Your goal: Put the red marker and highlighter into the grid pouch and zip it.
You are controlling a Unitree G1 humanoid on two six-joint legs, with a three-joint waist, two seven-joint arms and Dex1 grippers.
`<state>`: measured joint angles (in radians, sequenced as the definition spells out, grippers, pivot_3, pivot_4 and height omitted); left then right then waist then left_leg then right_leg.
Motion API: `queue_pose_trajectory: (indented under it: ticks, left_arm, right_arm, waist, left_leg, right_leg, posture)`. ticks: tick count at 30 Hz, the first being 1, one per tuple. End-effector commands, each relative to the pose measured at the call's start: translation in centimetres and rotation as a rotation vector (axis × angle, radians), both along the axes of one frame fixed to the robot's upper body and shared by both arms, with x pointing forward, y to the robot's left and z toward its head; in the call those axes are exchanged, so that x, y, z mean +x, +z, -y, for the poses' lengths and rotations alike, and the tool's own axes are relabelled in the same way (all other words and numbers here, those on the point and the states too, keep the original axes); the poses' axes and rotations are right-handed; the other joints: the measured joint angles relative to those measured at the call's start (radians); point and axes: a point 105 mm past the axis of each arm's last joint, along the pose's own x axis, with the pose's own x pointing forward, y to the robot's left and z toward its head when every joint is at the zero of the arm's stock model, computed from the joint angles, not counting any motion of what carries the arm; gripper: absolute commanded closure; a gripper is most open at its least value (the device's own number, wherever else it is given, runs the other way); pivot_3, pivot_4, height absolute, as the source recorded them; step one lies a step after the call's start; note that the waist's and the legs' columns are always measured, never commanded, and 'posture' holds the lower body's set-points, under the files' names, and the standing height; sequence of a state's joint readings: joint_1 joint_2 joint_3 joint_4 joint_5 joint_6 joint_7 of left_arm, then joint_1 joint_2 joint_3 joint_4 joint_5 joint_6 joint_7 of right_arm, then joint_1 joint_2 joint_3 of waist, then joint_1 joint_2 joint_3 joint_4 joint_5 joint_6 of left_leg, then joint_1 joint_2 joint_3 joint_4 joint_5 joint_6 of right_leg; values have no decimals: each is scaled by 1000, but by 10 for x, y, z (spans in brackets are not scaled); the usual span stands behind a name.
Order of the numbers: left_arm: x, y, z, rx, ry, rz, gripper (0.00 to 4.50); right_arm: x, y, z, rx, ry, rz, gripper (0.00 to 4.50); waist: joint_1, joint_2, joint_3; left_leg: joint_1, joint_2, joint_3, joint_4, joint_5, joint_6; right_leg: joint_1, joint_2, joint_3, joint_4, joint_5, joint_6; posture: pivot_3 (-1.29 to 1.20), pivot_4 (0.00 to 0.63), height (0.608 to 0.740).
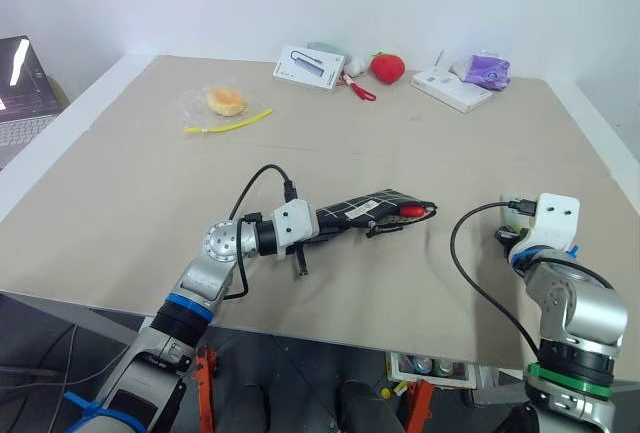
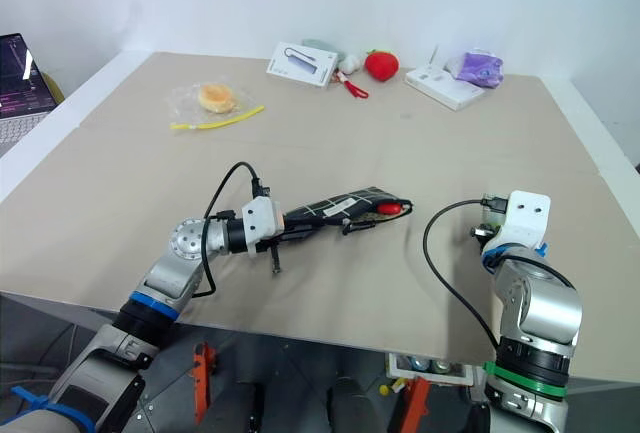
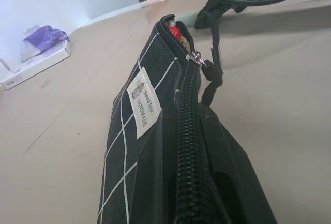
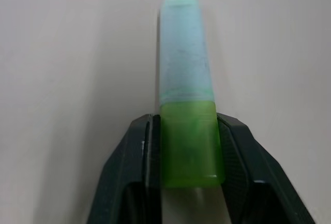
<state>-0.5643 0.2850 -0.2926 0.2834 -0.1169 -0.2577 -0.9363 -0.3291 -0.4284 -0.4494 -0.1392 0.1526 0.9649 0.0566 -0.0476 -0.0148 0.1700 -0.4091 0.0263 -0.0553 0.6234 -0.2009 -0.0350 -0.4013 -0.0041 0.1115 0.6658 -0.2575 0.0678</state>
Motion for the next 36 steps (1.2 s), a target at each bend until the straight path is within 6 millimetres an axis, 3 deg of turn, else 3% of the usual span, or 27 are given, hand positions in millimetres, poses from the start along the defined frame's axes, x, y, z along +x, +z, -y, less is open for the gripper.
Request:
queue_pose_trajectory:
  ticks: [1,2,4,6,8,12,14,21,27,36]
  left_arm:
    - [1,16,0,-49,5,41,4500]
    - [1,16,1,-52,3,39,4500]
    - [1,16,1,-52,1,36,4500]
    - [1,15,1,-50,1,34,4500]
    - [2,15,1,-50,1,33,4500]
    - [3,16,2,-48,1,36,4500]
    - [4,17,1,-47,3,42,4500]
    - [2,17,3,-47,-4,47,4500]
    - [3,18,5,-45,-11,50,4500]
    - [0,21,13,-54,-44,48,4500]
  right_arm:
    - [10,77,-40,-227,432,270,3422]
    - [4,95,-62,-283,619,322,3422]
    - [-15,109,-91,-277,891,355,3422]
    - [-40,107,-112,-248,1137,269,3422]
    - [-56,98,-117,-258,1266,142,3422]
    - [-62,83,-110,-359,1326,-30,3422]
    - [-54,74,-98,-452,1288,-91,3422]
    - [-34,67,-91,-564,1264,-108,3422]
    - [-21,74,-123,-696,1366,-25,3422]
    - [-21,59,-175,-829,1577,8,3422]
  waist:
    - [0,3,1]
    - [-1,7,3]
    - [-8,9,3]
    - [-7,7,4]
    - [-2,3,3]
    - [0,3,4]
    - [-1,2,4]
    - [-2,1,4]
    - [-2,1,5]
    - [0,1,5]
  left_leg:
    - [0,0,0,0,0,0]
    - [0,0,0,0,0,0]
    - [0,-1,2,-1,0,0]
    - [1,1,-1,-2,0,1]
    - [1,2,-3,-3,-1,1]
    - [0,0,-1,0,-1,2]
    - [0,0,0,2,-1,1]
    - [1,0,0,2,0,0]
    - [0,1,0,0,0,0]
    - [0,0,0,0,0,0]
  right_leg:
    - [0,0,0,0,0,0]
    - [0,0,0,0,0,0]
    - [-1,-1,2,0,-1,2]
    - [0,2,0,0,-1,1]
    - [1,3,-3,0,-2,-1]
    - [1,0,-2,0,-2,-1]
    - [1,0,0,0,-1,0]
    - [0,0,0,0,0,0]
    - [0,1,0,0,0,0]
    - [-1,0,0,0,0,0]
  posture:
    - [0,150,733]
    - [0,150,733]
    - [0,150,733]
    - [0,150,733]
    - [0,150,733]
    - [0,150,733]
    - [0,150,733]
    - [0,150,733]
    - [0,150,733]
    - [0,150,733]
